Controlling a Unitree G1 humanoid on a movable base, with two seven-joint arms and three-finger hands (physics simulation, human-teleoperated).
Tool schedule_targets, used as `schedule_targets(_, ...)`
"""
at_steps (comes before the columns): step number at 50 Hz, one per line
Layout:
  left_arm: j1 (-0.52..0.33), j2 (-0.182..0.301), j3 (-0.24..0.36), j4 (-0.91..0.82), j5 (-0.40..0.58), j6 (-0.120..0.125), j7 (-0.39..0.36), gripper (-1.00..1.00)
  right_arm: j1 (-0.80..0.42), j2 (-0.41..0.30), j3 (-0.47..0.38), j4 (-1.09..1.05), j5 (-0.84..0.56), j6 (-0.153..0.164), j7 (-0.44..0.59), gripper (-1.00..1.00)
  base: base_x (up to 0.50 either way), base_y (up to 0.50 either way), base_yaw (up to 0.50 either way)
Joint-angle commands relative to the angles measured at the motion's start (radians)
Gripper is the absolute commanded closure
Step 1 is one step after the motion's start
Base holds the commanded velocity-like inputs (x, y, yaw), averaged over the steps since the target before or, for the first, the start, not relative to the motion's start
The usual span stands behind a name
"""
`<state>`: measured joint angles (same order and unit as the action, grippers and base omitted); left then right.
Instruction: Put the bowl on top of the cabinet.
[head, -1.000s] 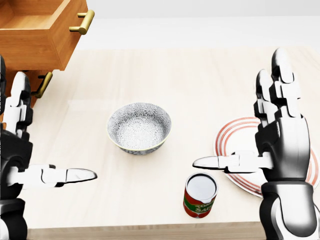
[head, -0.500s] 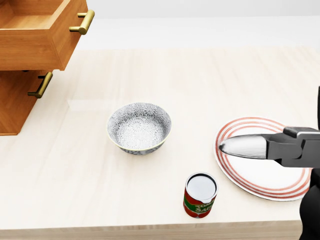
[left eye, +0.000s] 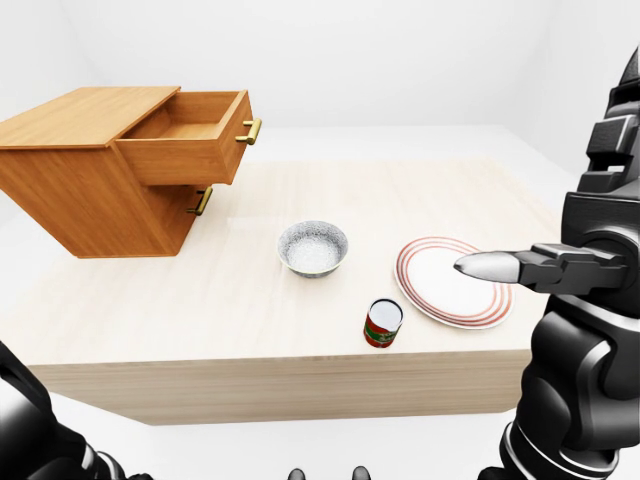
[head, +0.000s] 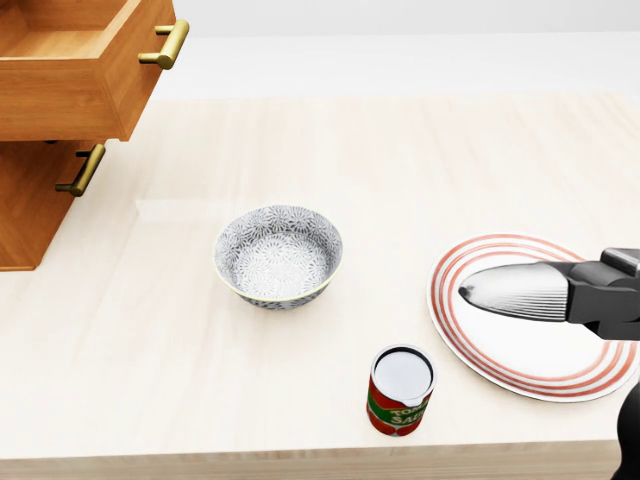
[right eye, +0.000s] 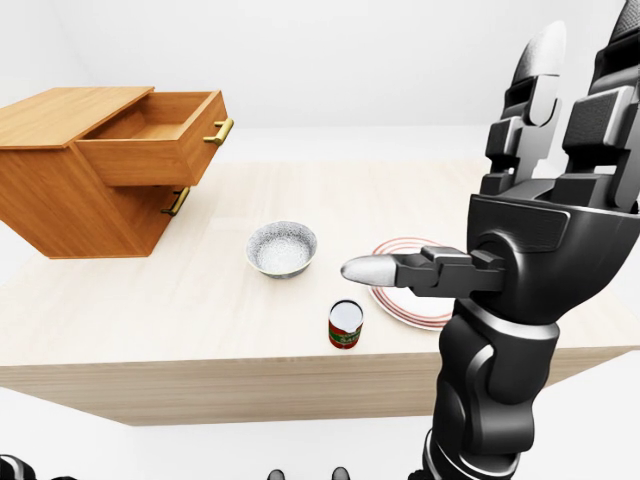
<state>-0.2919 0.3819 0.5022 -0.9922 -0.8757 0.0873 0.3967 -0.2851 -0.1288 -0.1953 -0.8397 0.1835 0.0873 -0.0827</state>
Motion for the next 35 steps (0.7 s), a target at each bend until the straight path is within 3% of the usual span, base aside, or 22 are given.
schedule_targets(1,0.006,0.023,-0.002,0.001,-0.039,0.000,0.032,-1.00,-0.003,-0.003,-0.002,-0.003,0.007,0.000,-0.007,-1.00,0.00,0.00,0.00)
schedule_targets(18,0.006,0.029,-0.003,0.003,-0.054,0.000,0.043,-1.00,0.003,-0.022,0.017,0.003,-0.022,0.000,-0.012,-1.00,0.00,0.00,0.00)
schedule_targets(22,0.000,0.040,-0.013,-0.008,-0.073,0.000,0.067,-1.00,0.000,0.002,0.010,-0.009,-0.011,0.000,-0.007,-1.00,0.00,0.00,0.00)
schedule_targets(32,0.013,0.018,-0.028,-0.001,0.008,0.000,0.005,-1.00,0.004,0.006,0.004,-0.016,0.021,0.000,-0.013,-1.00,0.00,0.00,0.00)
schedule_targets(35,-0.002,0.017,-0.016,-0.024,-0.012,0.000,0.022,-1.00,0.005,0.010,0.000,-0.012,0.032,0.000,-0.019,-1.00,0.00,0.00,0.00)
